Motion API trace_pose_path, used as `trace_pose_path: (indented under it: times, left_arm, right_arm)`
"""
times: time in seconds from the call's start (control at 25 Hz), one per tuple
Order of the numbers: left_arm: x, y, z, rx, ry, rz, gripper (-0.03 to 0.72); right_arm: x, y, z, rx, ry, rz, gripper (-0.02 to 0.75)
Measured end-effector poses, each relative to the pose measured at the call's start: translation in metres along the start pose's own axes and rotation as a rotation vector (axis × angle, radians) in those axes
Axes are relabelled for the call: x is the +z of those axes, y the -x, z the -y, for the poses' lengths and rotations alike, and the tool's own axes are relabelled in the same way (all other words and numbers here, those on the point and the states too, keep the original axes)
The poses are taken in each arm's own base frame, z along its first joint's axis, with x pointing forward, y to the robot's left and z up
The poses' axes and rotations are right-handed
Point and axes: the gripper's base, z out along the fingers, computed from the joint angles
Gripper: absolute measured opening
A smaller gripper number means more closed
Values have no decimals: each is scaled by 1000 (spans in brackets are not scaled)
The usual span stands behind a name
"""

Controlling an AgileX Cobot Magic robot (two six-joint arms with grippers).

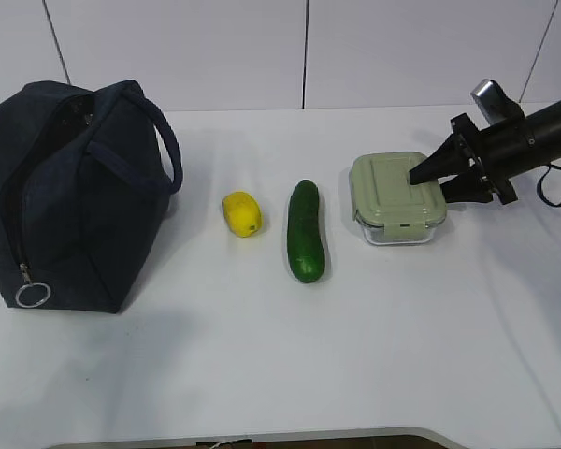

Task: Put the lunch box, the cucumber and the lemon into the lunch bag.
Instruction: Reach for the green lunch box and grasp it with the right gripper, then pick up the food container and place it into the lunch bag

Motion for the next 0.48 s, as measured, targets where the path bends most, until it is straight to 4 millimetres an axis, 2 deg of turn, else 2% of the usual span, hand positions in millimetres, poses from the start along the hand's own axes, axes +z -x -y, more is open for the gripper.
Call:
trace_pose_path:
  times: [0.48]
  left_arm:
    - [0, 0, 0, 0, 0, 0, 225]
  right_arm:
    - [0, 0, 0, 2, -1, -1, 380]
